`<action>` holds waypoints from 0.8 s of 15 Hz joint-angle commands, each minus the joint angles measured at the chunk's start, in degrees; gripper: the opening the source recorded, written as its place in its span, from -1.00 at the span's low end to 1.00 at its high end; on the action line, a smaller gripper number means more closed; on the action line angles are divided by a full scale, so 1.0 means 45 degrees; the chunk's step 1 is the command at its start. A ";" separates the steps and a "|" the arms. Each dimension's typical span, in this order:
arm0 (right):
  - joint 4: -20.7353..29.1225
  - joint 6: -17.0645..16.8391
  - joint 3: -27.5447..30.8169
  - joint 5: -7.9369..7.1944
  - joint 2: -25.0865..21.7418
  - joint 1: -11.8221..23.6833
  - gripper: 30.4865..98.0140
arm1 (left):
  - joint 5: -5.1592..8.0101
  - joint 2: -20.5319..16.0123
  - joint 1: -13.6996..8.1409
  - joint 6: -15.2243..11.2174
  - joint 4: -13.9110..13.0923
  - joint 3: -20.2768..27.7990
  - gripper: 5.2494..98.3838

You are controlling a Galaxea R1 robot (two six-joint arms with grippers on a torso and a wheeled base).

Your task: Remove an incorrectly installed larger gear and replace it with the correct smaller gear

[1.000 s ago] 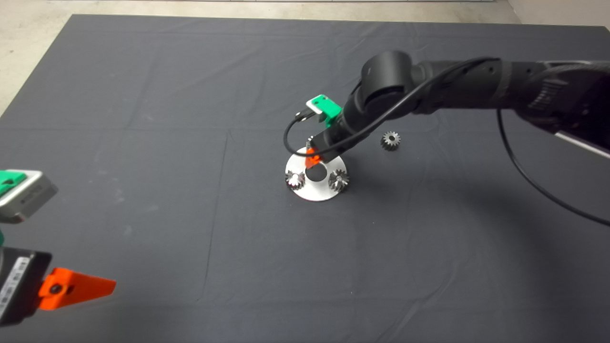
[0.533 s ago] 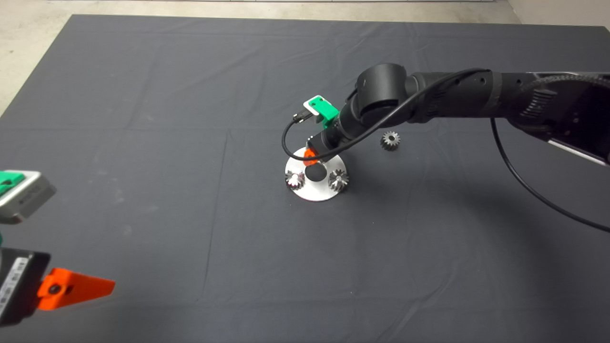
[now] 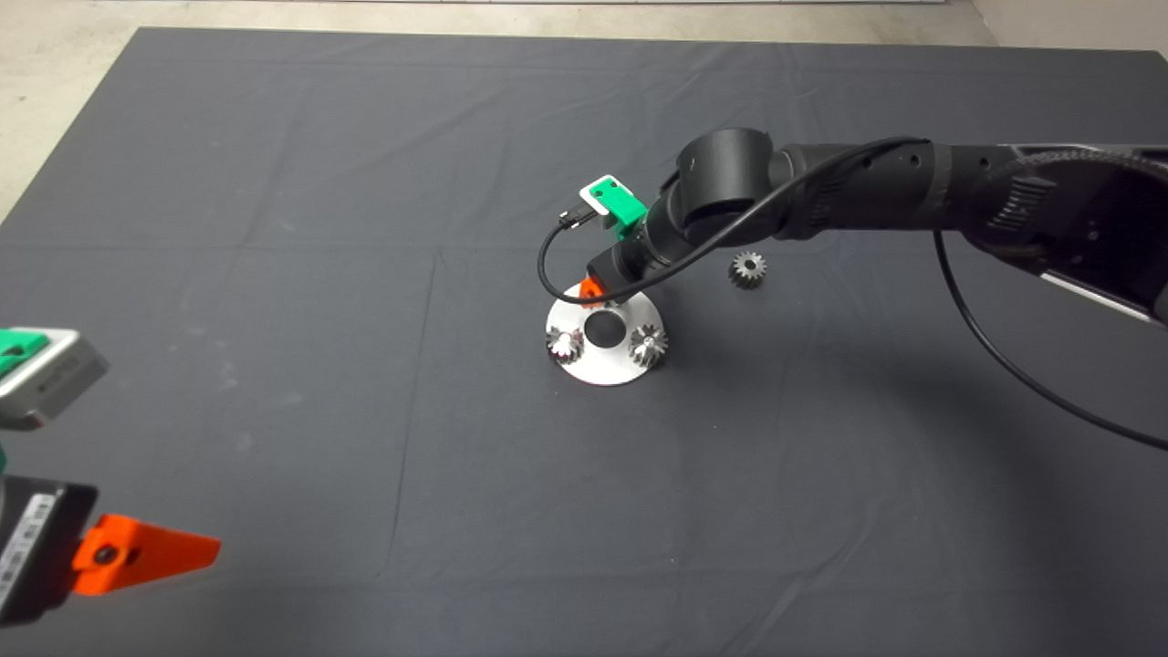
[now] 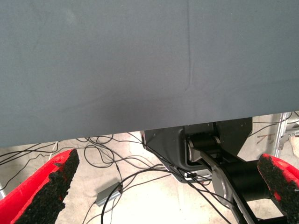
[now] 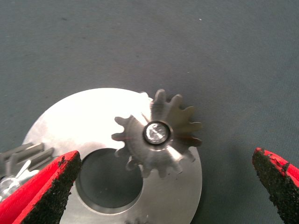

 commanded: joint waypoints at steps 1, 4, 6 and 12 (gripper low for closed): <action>-0.0838 0.0293 -0.0068 0.0005 0.0070 0.0048 0.97 | 0.0038 -0.0005 0.0018 0.0005 -0.0167 0.0200 1.00; -0.0917 0.0293 -0.0147 0.0023 0.0090 -0.0033 0.97 | 0.0038 -0.0005 0.0019 -0.0009 -0.0167 0.0200 1.00; -0.0917 0.0293 -0.0167 0.0210 0.0090 -0.0082 0.97 | 0.0038 0.0014 0.0077 0.0007 -0.0167 0.0200 1.00; -0.0932 0.0494 -0.0597 0.0532 0.0324 -0.0305 0.76 | 0.0038 -0.0005 0.0097 -0.0013 -0.0167 0.0200 1.00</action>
